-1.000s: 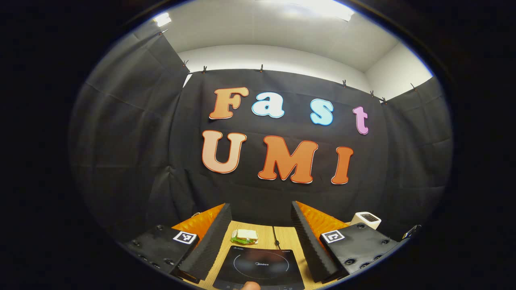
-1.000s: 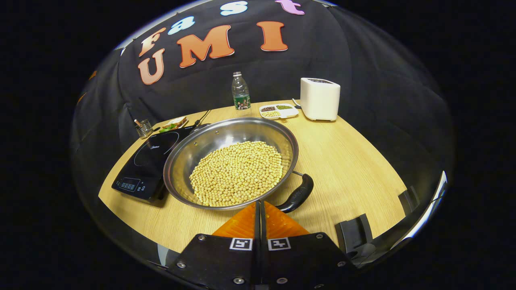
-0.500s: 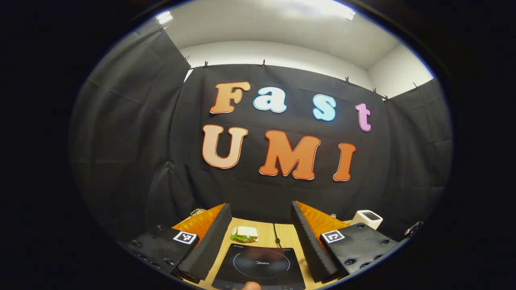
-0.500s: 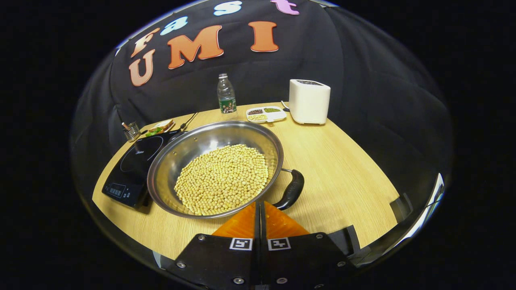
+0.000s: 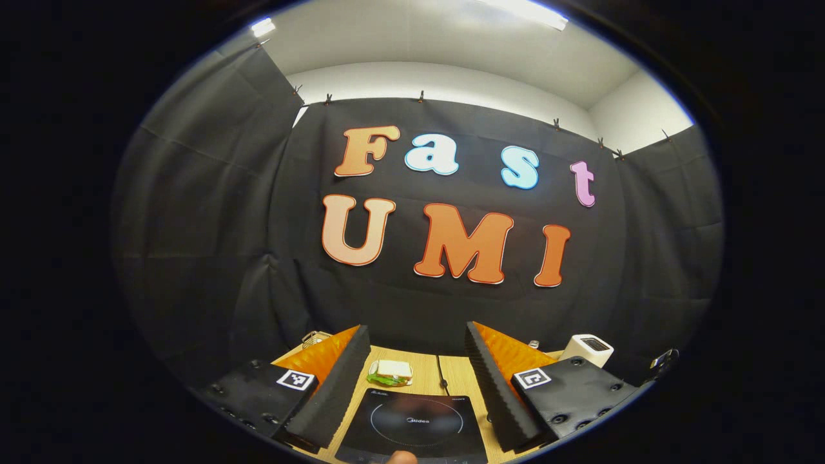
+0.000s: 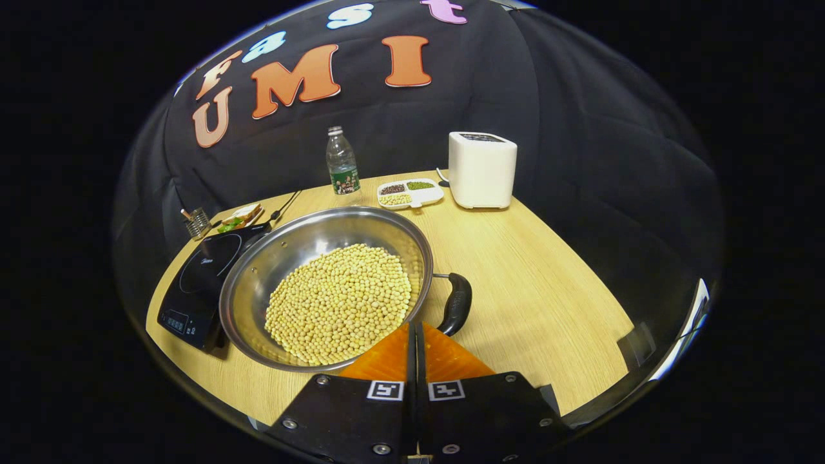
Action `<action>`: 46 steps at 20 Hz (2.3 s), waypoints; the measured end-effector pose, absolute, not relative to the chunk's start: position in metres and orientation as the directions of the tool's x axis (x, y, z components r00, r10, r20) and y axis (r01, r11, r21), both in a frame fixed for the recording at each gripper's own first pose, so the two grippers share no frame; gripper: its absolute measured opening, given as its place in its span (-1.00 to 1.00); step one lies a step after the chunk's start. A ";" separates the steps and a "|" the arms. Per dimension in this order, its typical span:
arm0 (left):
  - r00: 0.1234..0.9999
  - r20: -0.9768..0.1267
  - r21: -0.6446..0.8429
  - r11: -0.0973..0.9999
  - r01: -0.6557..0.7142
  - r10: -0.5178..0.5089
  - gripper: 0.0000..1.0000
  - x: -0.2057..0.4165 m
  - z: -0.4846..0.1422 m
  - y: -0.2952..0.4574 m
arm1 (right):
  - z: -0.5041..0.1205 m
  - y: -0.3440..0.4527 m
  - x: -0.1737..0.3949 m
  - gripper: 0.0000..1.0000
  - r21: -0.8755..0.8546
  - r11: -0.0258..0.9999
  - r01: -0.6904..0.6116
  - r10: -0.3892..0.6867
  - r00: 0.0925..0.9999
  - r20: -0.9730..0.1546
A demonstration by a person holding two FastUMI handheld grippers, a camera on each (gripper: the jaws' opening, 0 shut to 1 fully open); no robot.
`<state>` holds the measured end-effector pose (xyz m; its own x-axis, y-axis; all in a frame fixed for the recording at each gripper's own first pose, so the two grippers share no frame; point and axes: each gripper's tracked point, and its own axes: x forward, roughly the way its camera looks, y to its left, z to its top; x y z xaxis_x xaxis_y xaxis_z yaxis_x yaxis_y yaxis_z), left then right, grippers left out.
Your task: First push the handle of the pot to place it horizontally, then grasp the pot with both hands and set it on the induction cooktop.
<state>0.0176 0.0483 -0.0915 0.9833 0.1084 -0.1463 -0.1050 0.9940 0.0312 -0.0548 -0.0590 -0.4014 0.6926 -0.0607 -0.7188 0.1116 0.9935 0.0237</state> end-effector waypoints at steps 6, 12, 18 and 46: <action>0.979 -0.159 0.034 0.992 -0.122 0.126 0.97 0.026 -0.098 0.051 | -0.402 -0.072 -0.042 -1.00 0.013 0.994 0.106 -0.065 0.695 -0.716; 0.978 -0.154 0.045 0.990 -0.135 0.140 0.97 0.031 -0.102 0.054 | -0.403 -0.080 -0.027 -1.00 -0.003 0.995 0.105 -0.075 0.697 -0.714; 0.969 -0.202 0.061 0.990 -0.131 0.140 0.97 0.037 -0.140 0.048 | -0.404 -0.088 -0.012 -1.00 -0.009 0.996 0.090 -0.070 0.700 -0.710; 0.767 -0.639 -0.018 0.999 0.048 -0.048 0.96 0.017 -0.438 -0.113 | -0.387 -0.096 0.035 -0.24 0.039 0.995 0.091 -0.046 0.770 -0.637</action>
